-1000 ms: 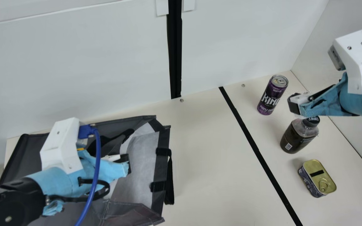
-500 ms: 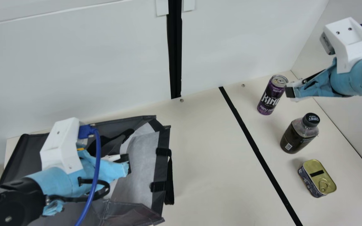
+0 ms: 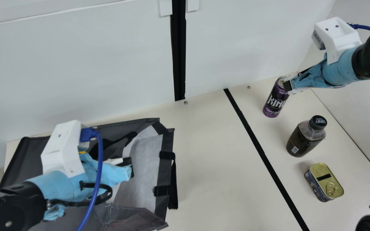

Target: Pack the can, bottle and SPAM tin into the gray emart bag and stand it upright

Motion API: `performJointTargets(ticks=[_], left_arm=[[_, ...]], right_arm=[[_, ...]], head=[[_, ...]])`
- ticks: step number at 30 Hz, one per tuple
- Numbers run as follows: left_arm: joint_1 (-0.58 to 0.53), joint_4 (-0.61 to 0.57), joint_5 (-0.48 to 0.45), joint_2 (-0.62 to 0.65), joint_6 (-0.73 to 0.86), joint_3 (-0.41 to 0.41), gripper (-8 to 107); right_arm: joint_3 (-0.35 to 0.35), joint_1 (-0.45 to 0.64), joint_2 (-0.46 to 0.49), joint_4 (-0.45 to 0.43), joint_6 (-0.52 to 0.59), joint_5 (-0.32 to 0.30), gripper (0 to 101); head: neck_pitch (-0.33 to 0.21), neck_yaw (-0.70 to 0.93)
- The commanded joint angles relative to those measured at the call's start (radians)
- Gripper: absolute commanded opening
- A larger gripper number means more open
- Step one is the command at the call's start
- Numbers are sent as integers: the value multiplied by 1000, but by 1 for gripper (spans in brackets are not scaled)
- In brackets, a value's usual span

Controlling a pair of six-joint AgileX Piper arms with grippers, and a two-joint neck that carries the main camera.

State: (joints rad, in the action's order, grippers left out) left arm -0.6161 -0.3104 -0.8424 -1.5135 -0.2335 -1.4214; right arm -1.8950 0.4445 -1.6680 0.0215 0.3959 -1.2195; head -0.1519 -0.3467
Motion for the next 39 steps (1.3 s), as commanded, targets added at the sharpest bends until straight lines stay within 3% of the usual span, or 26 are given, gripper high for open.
performJointTargets(ticks=[1, 39], left_arm=[[0, 0, 0, 0, 0, 0, -8], [0, 0, 0, 0, 0, 0, -8]], right_arm=[[-12, 1, -26, 5, -1, 0, 95], [-296, -1, -451, 22, -10, 0, 95]], head=[[-23, -2], [-23, -2]])
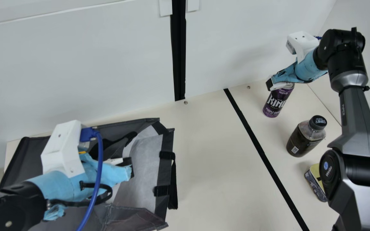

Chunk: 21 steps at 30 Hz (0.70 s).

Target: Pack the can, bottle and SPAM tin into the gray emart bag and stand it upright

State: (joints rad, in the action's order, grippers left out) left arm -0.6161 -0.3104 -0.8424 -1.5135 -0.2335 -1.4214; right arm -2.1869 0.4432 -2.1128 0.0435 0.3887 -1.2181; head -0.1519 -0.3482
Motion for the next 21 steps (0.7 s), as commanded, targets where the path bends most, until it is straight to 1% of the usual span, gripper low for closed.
performJointTargets(ticks=[1, 11, 21], left_arm=[[0, 0, 0, 0, 0, 0, -8], [0, 0, 0, 0, 0, 0, -8], [0, 0, 0, 0, 0, 0, -8]], right_arm=[[-8, -1, -13, 0, -4, -2, 95], [-32, -9, -74, -3, -11, -2, 95], [-46, -10, -101, -9, -4, -2, 28]], head=[[-23, -1], [-23, -1], [-23, -1]])
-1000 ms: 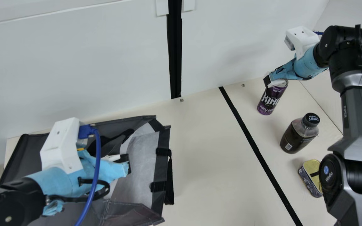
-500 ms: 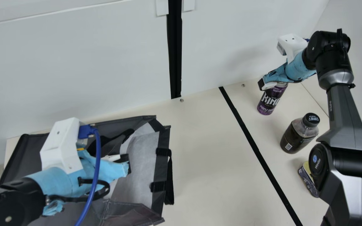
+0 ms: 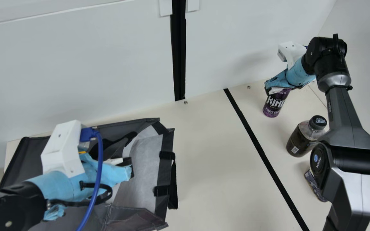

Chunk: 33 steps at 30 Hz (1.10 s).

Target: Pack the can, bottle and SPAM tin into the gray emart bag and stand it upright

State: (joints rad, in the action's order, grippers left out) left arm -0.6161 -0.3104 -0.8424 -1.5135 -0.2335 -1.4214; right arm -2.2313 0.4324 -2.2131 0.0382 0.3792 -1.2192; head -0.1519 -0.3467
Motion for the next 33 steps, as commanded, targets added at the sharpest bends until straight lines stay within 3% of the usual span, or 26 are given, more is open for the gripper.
performJointTargets(ticks=[1, 4, 5, 19, 33], left_arm=[[0, 0, 0, 0, 0, 0, -8], [0, 0, 0, 0, 0, 0, -8], [0, 0, 0, 0, 0, 0, -8], [0, 0, 0, 0, 0, 0, -8], [0, 0, 0, 0, 0, 0, -8]], right_arm=[[-4, 1, -2, -3, 8, -1, 22], [-15, 2, -3, -2, 19, -1, 1], [-19, 3, -2, -2, 23, -1, 0], [-10, -5, 68, 16, 74, -1, 0], [131, -36, 232, 2, 78, -1, 0]], head=[[-23, -2], [-23, -2], [-23, -2], [-23, -2], [-23, -2]])
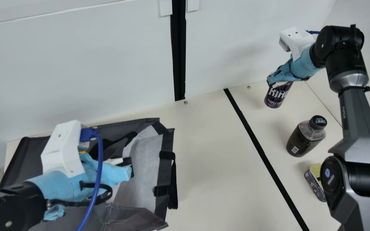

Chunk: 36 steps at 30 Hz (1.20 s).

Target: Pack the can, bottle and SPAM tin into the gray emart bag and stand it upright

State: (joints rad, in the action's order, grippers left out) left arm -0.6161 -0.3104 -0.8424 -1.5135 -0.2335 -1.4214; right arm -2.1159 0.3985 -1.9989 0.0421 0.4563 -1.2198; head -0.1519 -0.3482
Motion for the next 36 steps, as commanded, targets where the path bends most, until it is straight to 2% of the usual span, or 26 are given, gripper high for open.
performJointTargets(ticks=[1, 36], left_arm=[[0, 0, 0, 0, 0, 0, -8], [0, 0, 0, 0, 0, 0, -8]], right_arm=[[29, -4, 31, -3, 2, 0, 0], [515, -47, 524, -15, 100, 0, 0]], head=[[-23, -1], [-23, -1]])
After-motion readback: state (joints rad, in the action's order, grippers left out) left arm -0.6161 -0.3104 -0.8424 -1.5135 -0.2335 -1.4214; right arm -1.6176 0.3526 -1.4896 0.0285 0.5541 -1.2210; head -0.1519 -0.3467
